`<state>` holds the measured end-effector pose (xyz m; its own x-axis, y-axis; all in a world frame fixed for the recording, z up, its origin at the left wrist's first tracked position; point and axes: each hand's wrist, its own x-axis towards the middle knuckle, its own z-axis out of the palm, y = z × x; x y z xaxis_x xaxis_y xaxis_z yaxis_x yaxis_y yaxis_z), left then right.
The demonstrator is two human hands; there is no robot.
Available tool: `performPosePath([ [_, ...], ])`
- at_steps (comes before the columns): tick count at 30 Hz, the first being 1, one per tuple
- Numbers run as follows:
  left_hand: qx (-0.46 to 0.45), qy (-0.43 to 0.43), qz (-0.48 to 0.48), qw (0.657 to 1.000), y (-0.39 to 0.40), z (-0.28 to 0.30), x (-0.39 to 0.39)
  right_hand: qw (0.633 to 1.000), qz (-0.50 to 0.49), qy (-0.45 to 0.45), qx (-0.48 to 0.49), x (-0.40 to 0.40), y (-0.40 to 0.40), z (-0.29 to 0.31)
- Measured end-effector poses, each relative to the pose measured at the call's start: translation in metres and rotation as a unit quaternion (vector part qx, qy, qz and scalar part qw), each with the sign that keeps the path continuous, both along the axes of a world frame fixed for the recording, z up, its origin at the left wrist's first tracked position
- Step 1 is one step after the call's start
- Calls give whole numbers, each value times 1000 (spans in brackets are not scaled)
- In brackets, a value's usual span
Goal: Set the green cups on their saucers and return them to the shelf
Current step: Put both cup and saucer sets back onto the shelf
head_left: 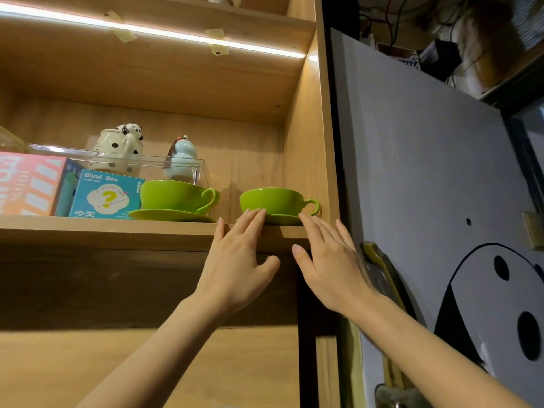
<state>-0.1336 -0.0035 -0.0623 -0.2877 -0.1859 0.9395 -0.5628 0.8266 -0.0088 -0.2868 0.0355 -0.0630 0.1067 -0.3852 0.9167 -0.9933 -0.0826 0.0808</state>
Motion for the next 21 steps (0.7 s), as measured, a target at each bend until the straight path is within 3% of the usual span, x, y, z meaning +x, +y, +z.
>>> performPosePath([
  [16,2,-23,-11,1000,-5,-4,-7,998,-50,-13,20,2,0,4],
  [21,5,13,-76,997,4,-2,13,999,-24,-27,1,11,4,5],
])
